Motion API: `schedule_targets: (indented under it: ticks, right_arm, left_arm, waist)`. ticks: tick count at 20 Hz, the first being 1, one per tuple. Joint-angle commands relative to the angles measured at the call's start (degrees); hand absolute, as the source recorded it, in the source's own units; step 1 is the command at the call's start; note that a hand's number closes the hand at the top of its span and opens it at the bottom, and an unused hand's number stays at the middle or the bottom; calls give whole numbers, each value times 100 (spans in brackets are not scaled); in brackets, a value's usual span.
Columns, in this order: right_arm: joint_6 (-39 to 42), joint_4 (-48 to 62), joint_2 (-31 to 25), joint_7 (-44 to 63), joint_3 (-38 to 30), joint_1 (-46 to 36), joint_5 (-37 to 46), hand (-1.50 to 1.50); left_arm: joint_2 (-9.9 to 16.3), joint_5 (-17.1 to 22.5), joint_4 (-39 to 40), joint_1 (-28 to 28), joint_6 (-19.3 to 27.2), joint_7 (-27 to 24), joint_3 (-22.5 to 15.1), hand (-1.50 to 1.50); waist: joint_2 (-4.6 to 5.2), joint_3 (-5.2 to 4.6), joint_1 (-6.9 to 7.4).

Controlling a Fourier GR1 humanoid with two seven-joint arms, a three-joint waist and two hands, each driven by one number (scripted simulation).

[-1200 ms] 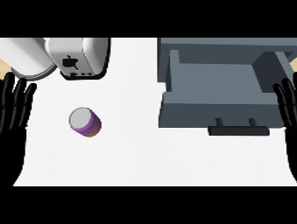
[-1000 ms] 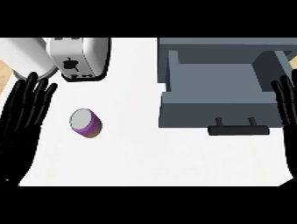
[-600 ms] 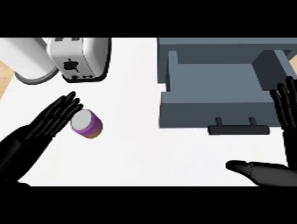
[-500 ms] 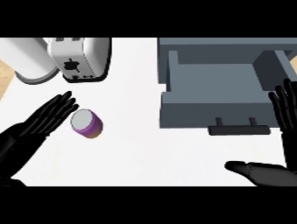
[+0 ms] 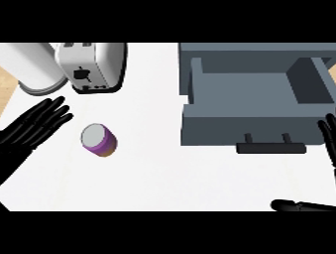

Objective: Pick up the can, place it into the drawer and close the drawer

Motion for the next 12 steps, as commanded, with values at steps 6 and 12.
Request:
schedule_targets:
  ticks: [6, 12]
  right_arm:
    - [147, 120, 217, -419, -3, 329, 146, -150]
    - [341, 7, 104, -195, -211, 222, 43, -150]
  left_arm:
    - [-388, -660, 660, -103, -123, -145, 95, -150]
    - [-629, -1200, 1445, -840, -108, -446, 16, -150]
  waist:
    - [3, -1, -2]
    - [6, -1, -14]
